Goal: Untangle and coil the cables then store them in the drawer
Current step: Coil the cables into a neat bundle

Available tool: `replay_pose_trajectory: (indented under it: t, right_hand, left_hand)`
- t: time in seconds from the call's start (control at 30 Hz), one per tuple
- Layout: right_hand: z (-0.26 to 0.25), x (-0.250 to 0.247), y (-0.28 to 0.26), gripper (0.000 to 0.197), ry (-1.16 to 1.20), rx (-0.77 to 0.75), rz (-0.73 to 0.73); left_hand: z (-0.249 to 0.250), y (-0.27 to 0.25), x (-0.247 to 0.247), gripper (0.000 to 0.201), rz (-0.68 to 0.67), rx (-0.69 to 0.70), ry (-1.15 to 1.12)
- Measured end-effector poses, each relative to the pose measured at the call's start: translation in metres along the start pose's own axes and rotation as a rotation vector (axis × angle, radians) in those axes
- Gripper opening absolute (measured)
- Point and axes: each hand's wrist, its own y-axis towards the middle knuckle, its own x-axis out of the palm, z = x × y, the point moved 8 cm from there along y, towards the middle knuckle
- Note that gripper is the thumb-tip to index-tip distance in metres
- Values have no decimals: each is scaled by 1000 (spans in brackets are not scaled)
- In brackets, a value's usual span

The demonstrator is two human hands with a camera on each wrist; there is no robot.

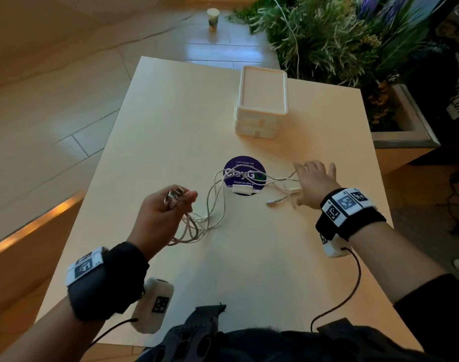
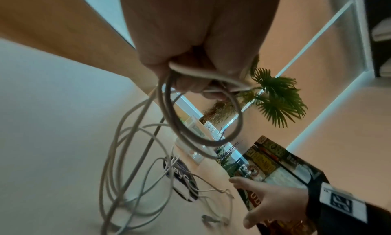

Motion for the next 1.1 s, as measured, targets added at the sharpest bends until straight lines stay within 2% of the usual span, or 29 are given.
replay_pose_trajectory:
  t: [0.07, 0.13, 0.23, 0.3, 0.4, 0.5, 0.53, 0.6, 0.63, 0.7, 0.77, 0.8, 0.87, 1.0, 1.1]
  right_hand:
    - [-16, -14, -13, 81, 112, -45, 67]
    - [-47, -45, -35, 65, 344, -168, 261]
    - [-104, -91, -86, 49, 753, -459, 500]
    - [-137, -106, -113, 44, 851, -608, 557]
    - [-158, -109, -125, 39, 901, -622, 604]
    - [-159, -107, -121, 33, 916, -594, 646]
    - [-157, -106, -119, 32, 950, -584, 648]
    - [-152, -100, -114, 41, 1080, -526, 582]
    - [-151, -93, -111, 49, 1173, -489, 498]
    - [-158, -78, -109, 69, 1337, -471, 289]
    - [-166, -68, -110, 85, 1366, -504, 192]
    - [-167, -63, -110, 87, 1356, -519, 169]
    - [-167, -54, -109, 80, 1276, -545, 135]
    - [-171, -46, -114, 53, 923, -644, 152]
    - [-173, -48, -119, 40, 808, -719, 171]
  left_hand:
    - [-2, 5, 6, 23, -5, -59, -75]
    - [2, 8, 13, 24, -2, -83, -146]
    - [18, 13, 22, 18, 36, -22, -178]
    - [28, 16, 28, 15, 27, 33, -166]
    - [42, 15, 47, 12, -130, 50, -261]
    - [53, 12, 53, 25, -225, 92, -194]
    - [54, 11, 56, 26, -256, 88, -167]
    - [52, 11, 61, 13, -320, 7, -244]
    - [49, 10, 65, 8, -363, -63, -328]
    - [44, 10, 69, 23, -436, -205, -537]
    - [48, 10, 70, 21, -468, -335, -812]
    - [51, 12, 67, 22, -467, -379, -946]
    - [54, 18, 59, 32, -439, -401, -1091]
    - [41, 30, 45, 38, -305, -389, -1101]
    - [32, 35, 36, 44, -220, -406, -1165]
